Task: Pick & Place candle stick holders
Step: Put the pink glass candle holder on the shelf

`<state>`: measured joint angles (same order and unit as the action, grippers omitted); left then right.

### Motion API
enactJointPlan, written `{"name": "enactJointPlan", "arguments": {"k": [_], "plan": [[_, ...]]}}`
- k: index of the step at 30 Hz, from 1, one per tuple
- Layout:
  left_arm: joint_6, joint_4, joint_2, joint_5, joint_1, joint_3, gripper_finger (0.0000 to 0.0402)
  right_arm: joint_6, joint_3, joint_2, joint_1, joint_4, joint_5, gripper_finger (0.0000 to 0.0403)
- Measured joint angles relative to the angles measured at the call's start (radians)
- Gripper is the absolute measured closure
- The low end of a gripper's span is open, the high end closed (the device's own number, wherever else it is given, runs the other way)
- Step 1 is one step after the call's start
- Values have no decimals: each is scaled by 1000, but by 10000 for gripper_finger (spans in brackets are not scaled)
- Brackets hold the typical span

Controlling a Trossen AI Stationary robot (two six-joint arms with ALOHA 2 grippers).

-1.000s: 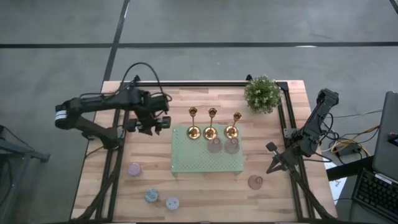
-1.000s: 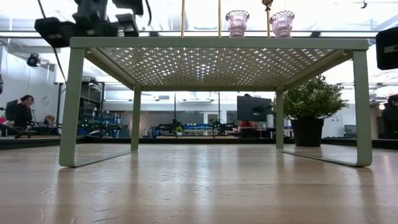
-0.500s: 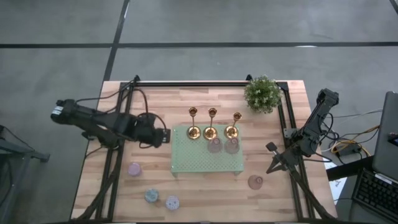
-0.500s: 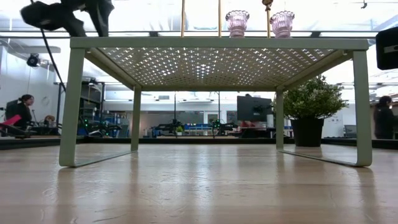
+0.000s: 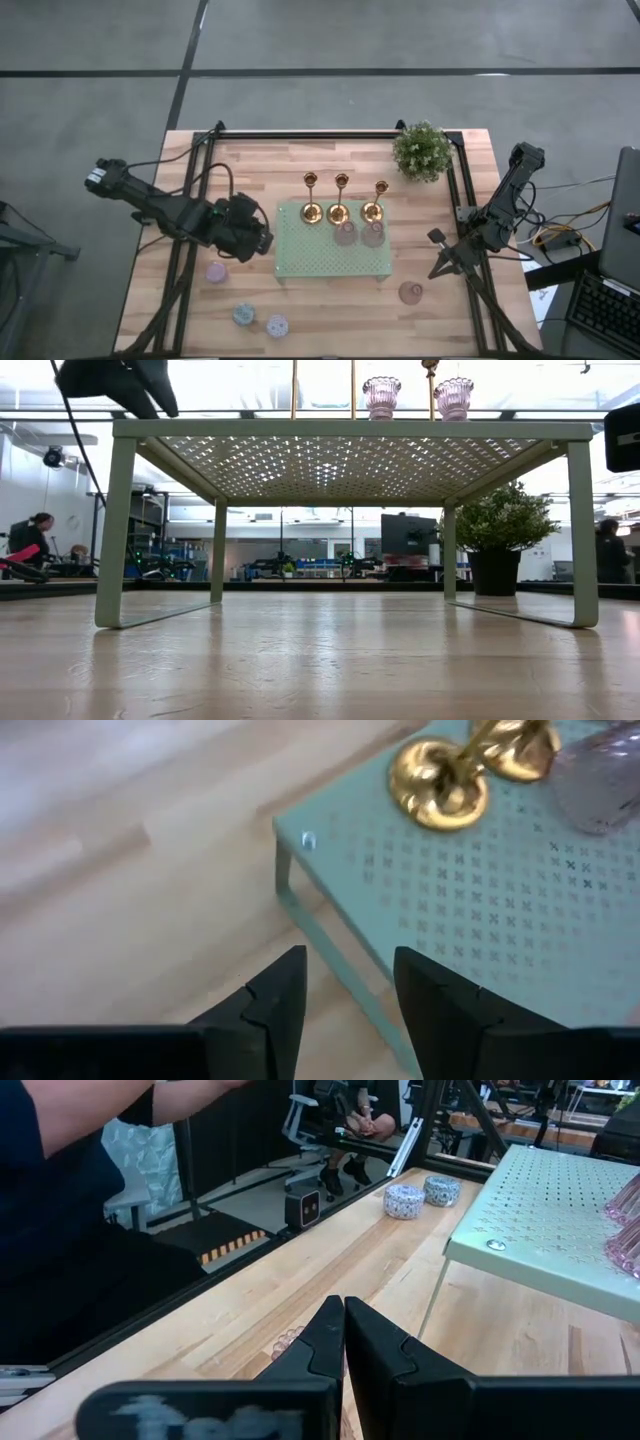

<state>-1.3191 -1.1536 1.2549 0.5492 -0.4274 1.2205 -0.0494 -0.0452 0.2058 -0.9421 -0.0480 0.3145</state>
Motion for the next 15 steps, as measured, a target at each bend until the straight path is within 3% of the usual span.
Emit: {"name": "enactJointPlan", "arguments": {"k": [4, 15], "plan": [[215, 46, 4, 81, 0, 0, 245, -1, 0, 0, 0, 0, 0, 394], [317, 66, 11, 99, -3, 0, 245, 0, 0, 0, 0, 0, 0, 394]]}}
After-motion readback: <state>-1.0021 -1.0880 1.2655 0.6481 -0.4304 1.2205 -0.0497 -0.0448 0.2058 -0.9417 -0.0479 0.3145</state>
